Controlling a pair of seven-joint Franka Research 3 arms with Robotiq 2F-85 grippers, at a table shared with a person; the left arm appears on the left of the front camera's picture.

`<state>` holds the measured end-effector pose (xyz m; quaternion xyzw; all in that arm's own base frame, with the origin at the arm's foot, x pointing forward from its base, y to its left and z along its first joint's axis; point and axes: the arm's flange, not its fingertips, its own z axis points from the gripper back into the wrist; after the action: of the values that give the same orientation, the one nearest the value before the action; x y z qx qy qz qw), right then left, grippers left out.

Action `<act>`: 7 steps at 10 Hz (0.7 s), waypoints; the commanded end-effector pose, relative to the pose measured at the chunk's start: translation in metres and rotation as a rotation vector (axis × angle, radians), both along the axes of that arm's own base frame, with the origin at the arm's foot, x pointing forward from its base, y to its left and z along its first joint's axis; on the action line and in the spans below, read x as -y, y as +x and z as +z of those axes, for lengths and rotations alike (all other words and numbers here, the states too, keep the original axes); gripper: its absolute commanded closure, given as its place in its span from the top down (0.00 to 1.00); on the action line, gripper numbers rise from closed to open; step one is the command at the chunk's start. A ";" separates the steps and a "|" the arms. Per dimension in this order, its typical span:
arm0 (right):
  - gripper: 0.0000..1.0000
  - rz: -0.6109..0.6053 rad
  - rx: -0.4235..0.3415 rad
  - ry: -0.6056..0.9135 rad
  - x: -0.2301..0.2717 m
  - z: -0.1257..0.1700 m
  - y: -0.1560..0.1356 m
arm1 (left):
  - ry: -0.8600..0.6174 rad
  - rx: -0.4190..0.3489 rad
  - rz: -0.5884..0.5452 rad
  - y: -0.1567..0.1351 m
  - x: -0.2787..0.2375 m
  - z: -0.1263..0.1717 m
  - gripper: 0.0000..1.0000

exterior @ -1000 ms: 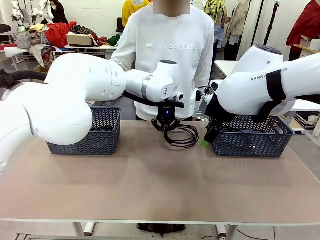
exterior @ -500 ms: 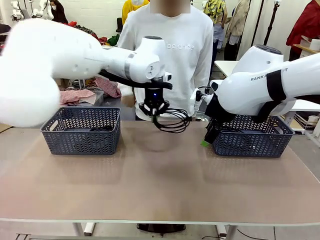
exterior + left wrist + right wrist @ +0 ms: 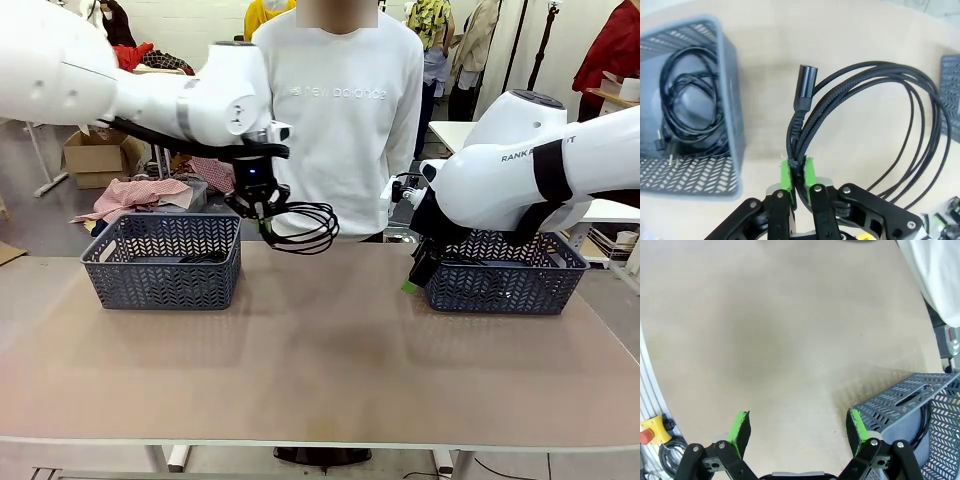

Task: Organize the cables according to human instructions.
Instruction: Pick up a bundle of cables and place it in the basket indicated by the human.

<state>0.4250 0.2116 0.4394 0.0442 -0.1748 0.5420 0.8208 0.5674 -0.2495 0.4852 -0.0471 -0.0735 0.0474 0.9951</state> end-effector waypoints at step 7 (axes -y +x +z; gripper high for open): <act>1.00 -0.005 0.007 -0.001 0.000 0.001 0.000 | -0.072 -0.012 0.038 0.001 -0.129 -0.003 0.00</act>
<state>0.4251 0.2115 0.4393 0.0443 -0.1747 0.5419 0.8209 0.5715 -0.1273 0.4844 -0.0600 -0.0676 0.0735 0.9932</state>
